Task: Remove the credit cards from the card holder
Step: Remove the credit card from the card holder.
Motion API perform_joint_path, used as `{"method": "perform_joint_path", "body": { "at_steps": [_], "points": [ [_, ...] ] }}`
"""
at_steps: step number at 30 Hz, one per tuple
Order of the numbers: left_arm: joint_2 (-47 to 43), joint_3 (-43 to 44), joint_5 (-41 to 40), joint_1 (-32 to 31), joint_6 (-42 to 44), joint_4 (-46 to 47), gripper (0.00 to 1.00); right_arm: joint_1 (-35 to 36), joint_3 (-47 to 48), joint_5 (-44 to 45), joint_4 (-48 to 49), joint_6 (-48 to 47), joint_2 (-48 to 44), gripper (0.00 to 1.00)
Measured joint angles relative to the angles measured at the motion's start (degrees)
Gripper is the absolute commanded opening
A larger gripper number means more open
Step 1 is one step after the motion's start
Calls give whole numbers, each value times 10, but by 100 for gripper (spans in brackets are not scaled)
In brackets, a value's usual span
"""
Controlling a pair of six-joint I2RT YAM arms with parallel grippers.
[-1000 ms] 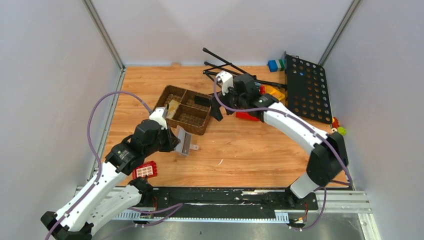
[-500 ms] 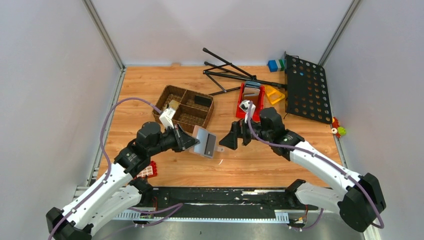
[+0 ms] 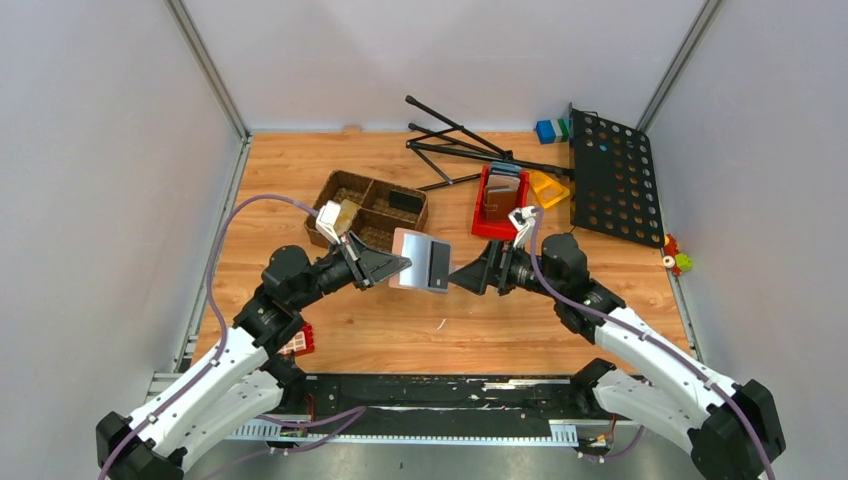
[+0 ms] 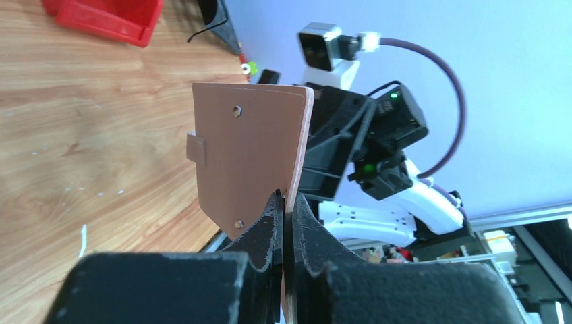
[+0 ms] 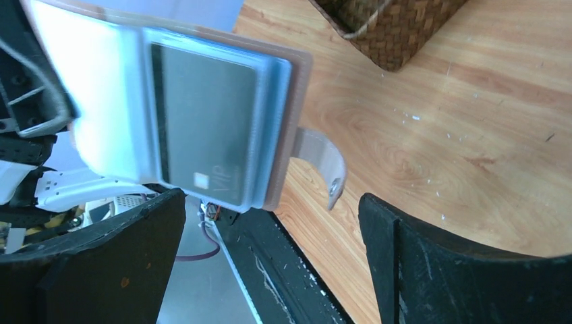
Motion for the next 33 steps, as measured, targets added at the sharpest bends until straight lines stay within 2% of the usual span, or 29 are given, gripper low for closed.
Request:
{"method": "perform_joint_path", "body": {
  "at_steps": [3,15,19,33],
  "points": [
    [7,-8,3,0,-23,38,0,0,-2,-4,9,19,20,100],
    [45,-37,28,0,-115,198,0,0,-34,-49,192,154,34,100],
    [54,-38,33,0,-133,234,0,0,-35,-53,217,194,40,100],
    [52,-36,42,0,-143,258,0,0,-46,-26,188,224,14,100]
  ]
}}
